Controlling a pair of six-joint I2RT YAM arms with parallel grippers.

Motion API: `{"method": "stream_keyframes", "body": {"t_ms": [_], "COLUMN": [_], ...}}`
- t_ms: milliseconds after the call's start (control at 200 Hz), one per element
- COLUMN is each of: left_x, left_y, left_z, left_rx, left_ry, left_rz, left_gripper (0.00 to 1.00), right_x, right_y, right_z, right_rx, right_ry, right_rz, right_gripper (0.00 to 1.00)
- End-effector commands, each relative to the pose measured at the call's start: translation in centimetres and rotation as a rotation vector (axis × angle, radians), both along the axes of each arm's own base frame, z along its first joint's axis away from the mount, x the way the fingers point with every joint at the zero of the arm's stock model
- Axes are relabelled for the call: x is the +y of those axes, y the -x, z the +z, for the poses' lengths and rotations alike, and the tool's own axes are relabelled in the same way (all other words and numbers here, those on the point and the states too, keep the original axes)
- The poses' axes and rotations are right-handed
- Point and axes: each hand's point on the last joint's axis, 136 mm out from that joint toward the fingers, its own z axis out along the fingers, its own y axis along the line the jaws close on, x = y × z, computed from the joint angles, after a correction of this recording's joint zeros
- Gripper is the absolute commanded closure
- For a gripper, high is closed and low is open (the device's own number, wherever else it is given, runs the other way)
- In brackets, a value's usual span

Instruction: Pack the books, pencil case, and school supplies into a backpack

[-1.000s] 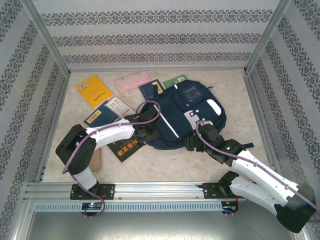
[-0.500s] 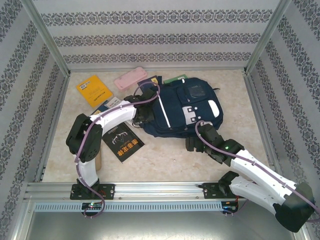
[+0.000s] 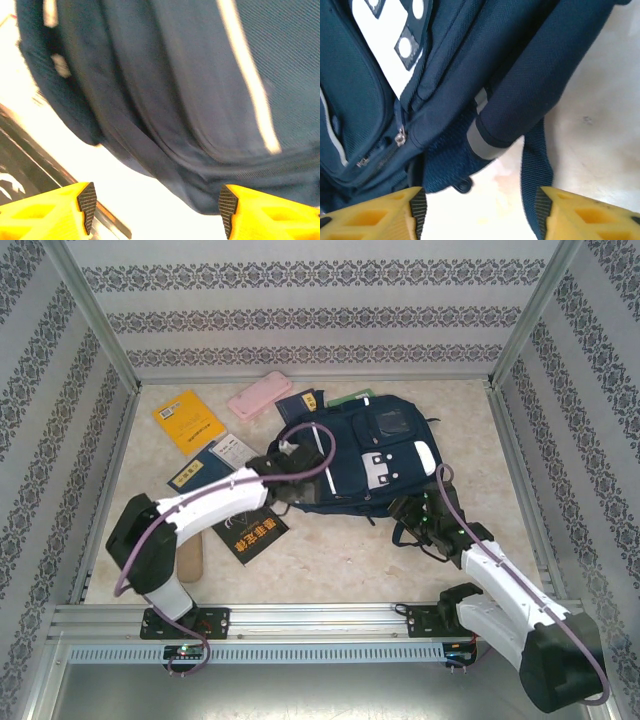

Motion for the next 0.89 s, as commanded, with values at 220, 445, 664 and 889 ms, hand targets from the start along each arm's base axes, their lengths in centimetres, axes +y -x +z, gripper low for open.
{"method": "stream_keyframes", "body": {"t_ms": [220, 445, 664, 889], "left_x": [-10.4, -14.2, -16.0, -17.0], "left_y": [2.8, 4.1, 4.5, 3.3], "left_z": [-1.7, -4.0, -5.4, -8.1], "left_rx": [-0.118, -0.073, -0.034, -0.004], "left_ry": [0.088, 0.149, 0.156, 0.16], "left_rz": [-0.225, -0.303, -0.323, -0.2], "left_gripper": [0.37, 0.4, 0.46, 0.51], "right_x": [1.2, 1.9, 2.7, 2.8], "right_y": [-3.6, -4.1, -4.6, -4.3], "right_z": [-0.8, -2.4, -0.7, -1.2], "right_rx": [0.044, 0.115, 0.079, 0.099], "right_ry": [-0.187, -0.204, -0.2, -0.199], "right_rz": [-0.144, -0.146, -0.123, -0.12], "right_gripper": [0.55, 0.75, 1.0, 1.0]}}
